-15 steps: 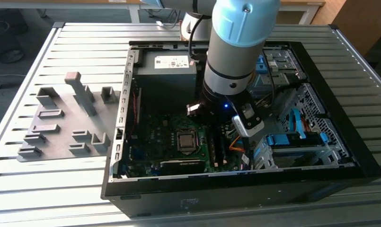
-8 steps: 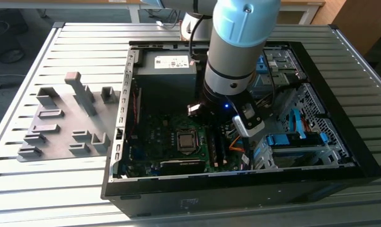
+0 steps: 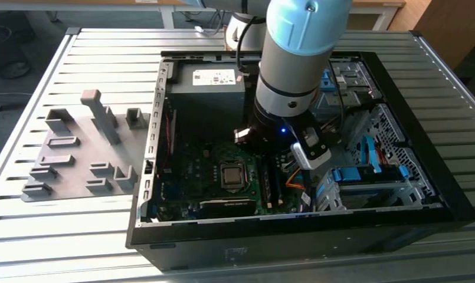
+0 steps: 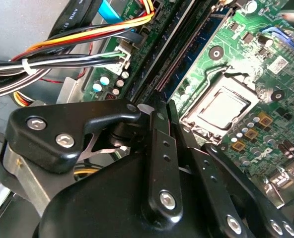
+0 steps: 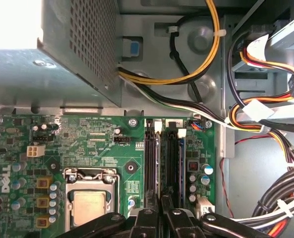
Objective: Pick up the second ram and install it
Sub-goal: 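Press down the second ram until it locks into place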
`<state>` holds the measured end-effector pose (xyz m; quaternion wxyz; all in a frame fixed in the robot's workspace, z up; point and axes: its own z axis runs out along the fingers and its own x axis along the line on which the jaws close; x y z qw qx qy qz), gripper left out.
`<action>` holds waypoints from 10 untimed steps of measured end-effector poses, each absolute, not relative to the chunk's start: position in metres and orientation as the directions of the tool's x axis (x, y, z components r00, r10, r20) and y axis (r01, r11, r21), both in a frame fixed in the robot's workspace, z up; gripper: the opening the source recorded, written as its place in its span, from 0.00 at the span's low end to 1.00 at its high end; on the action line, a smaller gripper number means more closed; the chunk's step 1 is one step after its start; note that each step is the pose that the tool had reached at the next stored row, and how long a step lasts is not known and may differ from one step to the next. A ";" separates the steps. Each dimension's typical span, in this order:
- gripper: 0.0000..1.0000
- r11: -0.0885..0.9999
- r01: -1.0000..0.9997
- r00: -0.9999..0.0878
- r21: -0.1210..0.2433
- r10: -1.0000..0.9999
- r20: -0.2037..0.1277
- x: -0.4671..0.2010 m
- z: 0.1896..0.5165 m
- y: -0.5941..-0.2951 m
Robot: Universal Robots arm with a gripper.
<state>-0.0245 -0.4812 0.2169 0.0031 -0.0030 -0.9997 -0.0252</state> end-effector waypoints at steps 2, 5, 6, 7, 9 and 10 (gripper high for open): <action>0.14 0.999 0.006 -1.000 0.047 0.006 0.007 -0.024 0.219 -0.481; 0.14 0.999 0.006 -1.000 0.035 0.006 0.007 -0.024 0.220 -0.481; 0.14 1.000 0.006 -1.000 0.031 0.006 0.007 -0.024 0.221 -0.481; 0.14 1.000 0.006 -1.000 0.029 0.006 0.007 -0.024 0.221 -0.481; 0.14 1.000 0.006 -1.000 0.029 0.006 0.008 -0.024 0.221 -0.481; 0.14 1.000 0.006 -1.000 0.029 0.006 0.008 -0.024 0.221 -0.481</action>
